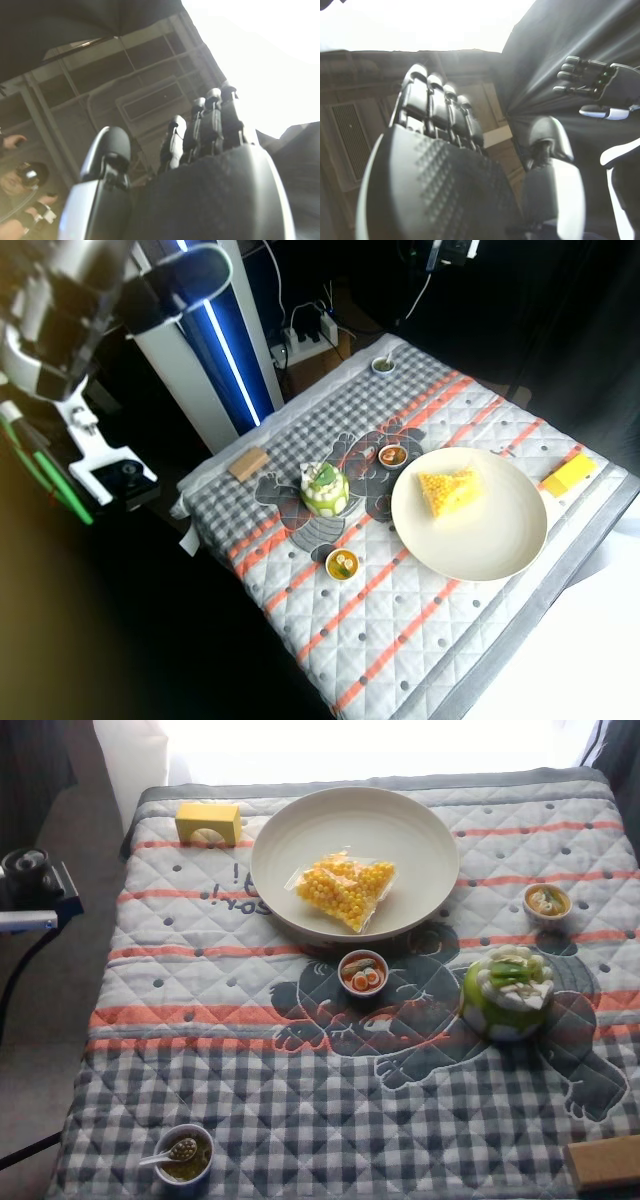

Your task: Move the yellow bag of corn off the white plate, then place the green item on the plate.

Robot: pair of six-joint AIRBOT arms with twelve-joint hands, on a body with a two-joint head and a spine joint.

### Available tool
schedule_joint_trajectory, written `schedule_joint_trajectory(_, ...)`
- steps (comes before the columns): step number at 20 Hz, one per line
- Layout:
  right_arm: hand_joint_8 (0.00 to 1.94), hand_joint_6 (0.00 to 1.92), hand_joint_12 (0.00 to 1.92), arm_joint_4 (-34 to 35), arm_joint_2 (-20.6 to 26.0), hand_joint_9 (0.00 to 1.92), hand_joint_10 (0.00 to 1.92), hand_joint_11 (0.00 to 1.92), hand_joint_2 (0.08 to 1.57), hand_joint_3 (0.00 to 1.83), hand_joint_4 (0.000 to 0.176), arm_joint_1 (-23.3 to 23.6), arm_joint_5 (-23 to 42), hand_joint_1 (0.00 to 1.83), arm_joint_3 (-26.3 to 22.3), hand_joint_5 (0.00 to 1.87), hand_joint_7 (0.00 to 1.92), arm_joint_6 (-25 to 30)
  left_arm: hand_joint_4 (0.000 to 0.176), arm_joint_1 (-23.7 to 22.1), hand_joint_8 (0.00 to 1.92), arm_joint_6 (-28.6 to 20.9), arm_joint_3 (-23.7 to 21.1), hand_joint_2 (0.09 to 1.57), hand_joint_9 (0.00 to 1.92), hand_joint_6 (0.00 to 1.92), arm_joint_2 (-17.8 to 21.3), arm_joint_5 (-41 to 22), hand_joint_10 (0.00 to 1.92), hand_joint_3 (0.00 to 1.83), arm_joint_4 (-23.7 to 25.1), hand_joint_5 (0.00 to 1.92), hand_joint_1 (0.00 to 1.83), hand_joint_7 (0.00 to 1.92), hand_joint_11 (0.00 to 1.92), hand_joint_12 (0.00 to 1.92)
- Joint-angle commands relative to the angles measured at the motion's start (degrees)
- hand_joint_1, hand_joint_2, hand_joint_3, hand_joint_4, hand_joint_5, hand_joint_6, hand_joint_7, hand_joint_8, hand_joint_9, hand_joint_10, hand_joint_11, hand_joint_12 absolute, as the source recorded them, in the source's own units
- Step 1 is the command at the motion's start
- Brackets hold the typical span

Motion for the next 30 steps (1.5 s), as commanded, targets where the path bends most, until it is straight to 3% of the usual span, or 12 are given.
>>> schedule_joint_trajectory(1, 0.16, 0.77, 1.25, -0.47, 0.05, 0.38, 0.39, 0.02, 1.46, 0.0, 0.023, 0.31, 6.53, 0.13, 0.2, 0.01, 0.37, 0.24, 0.176, -0.41, 0.0, -0.55, 0.23, 1.57, 0.0, 0.0, -0.07, -5.62, 0.0, 0.09, -0.18, 0.0, 0.0, 0.0, 0.0, 0.0)
schedule_joint_trajectory(3, 0.12, 0.2, 1.27, -0.47, 0.01, 0.4, 0.4, 0.0, 1.43, 0.0, 0.054, 0.29, 6.53, 0.24, 0.19, 0.0, 0.36, 0.24, 0.176, -0.31, 0.0, -0.87, 0.09, 1.57, 0.0, 0.0, 0.05, -5.62, 0.0, 0.09, -0.18, 0.0, 0.0, 0.0, 0.0, 0.0)
schedule_joint_trajectory(6, 0.22, 0.68, 1.18, -0.48, 0.01, 0.39, 0.42, 0.0, 1.41, 0.0, 0.088, 0.28, 6.53, 0.32, 0.24, 0.0, 0.44, 0.24, 0.176, 0.16, 0.0, 0.37, -0.48, 1.57, 0.0, 0.0, -0.1, -5.61, 0.0, 0.09, -0.69, 0.0, 0.0, 0.0, 0.0, 0.0)
schedule_joint_trajectory(8, 0.1, 0.08, 1.24, -0.4, -0.41, 0.24, 0.53, 0.0, 1.41, 0.0, 0.0, -0.42, 6.51, 0.16, 0.65, 0.0, 0.2, 0.24, 0.176, 1.25, 0.0, -0.49, 0.18, 1.57, 0.0, 0.0, -1.28, -5.6, 0.0, 0.09, -2.87, 0.0, 0.0, 0.0, 0.0, 0.0)
schedule_joint_trajectory(9, 0.05, 0.05, 1.28, 0.06, -0.41, 0.24, 0.48, 0.0, 1.4, 0.0, 0.0, -0.9, 6.51, 0.11, 0.61, 0.02, 0.23, 0.24, 0.176, 1.5, 0.0, -1.02, 0.55, 1.57, 0.0, 0.0, -1.57, -5.6, 0.0, 0.09, -3.54, 0.0, 0.0, 0.0, 0.0, 0.0)
schedule_joint_trajectory(10, 0.05, 0.53, 1.37, 0.41, -0.41, 0.32, 0.59, 0.13, 1.36, 0.0, 0.0, -1.67, 6.45, 0.05, 0.64, 0.04, 0.37, 0.24, 0.176, 2.12, 0.0, -0.8, 0.95, 1.57, 0.0, 0.0, -1.76, -5.0, 0.0, 0.09, -3.95, 0.0, 0.0, 0.0, 0.0, 0.0)
schedule_joint_trajectory(17, 0.0, 0.01, 1.25, 4.06, 1.36, 0.32, 0.21, 0.0, 1.35, 0.02, 0.01, -9.43, -6.42, 0.43, 1.37, 0.06, 0.18, -0.9, 0.176, 0.75, 0.0, 0.15, 6.24, 1.57, 0.0, 0.0, -4.42, 16.83, 0.0, 0.09, -3.51, 0.0, 0.0, 0.0, 0.0, 0.0)
schedule_joint_trajectory(21, 0.01, 0.0, 0.72, 4.03, 1.41, 0.12, 0.05, 0.0, 1.33, 0.0, 0.0, -8.61, -15.9, 0.51, 1.73, 0.0, 0.02, -4.74, 0.176, -4.22, 0.0, 2.66, 10.27, 1.57, 0.0, 0.0, -7.75, 30.61, 0.0, 0.09, -1.45, 0.0, 0.0, 0.0, 0.0, 0.0)
schedule_joint_trajectory(22, 0.0, 0.0, 0.81, 3.99, 1.41, 0.1, 0.03, 0.0, 1.34, 0.0, 0.002, -8.24, -18.28, 0.48, 1.85, 0.0, 0.01, -5.71, 0.097, -5.38, 0.01, 3.86, 11.1, 1.36, 0.15, 0.0, -8.35, 33.97, 0.1, 0.07, -1.36, 0.13, 0.59, 0.14, 0.0, 0.69)
schedule_joint_trajectory(23, 0.01, 0.0, 0.93, 3.76, 1.41, 0.1, 0.03, 0.0, 1.32, 0.0, 0.0, -7.79, -19.84, 0.45, 1.9, 0.0, 0.02, -6.54, 0.063, -5.95, 0.01, 3.89, 11.62, 1.32, 0.16, 0.01, -8.68, 35.63, 0.13, 0.04, -0.93, 0.16, 0.76, 0.17, 0.0, 1.11)
schedule_joint_trajectory(29, 0.0, 0.0, 0.72, 2.6, 1.46, 0.0, 0.0, 0.0, 1.29, 0.0, 0.06, -6.05, -26.01, 0.34, 2.05, 0.0, 0.0, -9.4, 0.028, -14.3, 0.0, 7.49, 17.77, 1.28, 0.04, 0.0, -13.97, 54.05, 0.01, 0.0, 4.03, 0.08, 0.88, 0.03, 0.0, 0.48)
schedule_joint_trajectory(30, 0.0, 0.0, 0.64, 2.5, 1.41, 0.0, 0.0, 0.0, 1.29, 0.0, 0.056, -6.1, -26.41, 0.37, 2.06, 0.0, 0.0, -9.4, 0.023, -16.97, 0.0, 9.33, 19.37, 1.26, 0.1, 0.01, -15.64, 59.0, 0.03, 0.0, 5.58, 0.07, 0.85, 0.02, 0.0, 1.1)
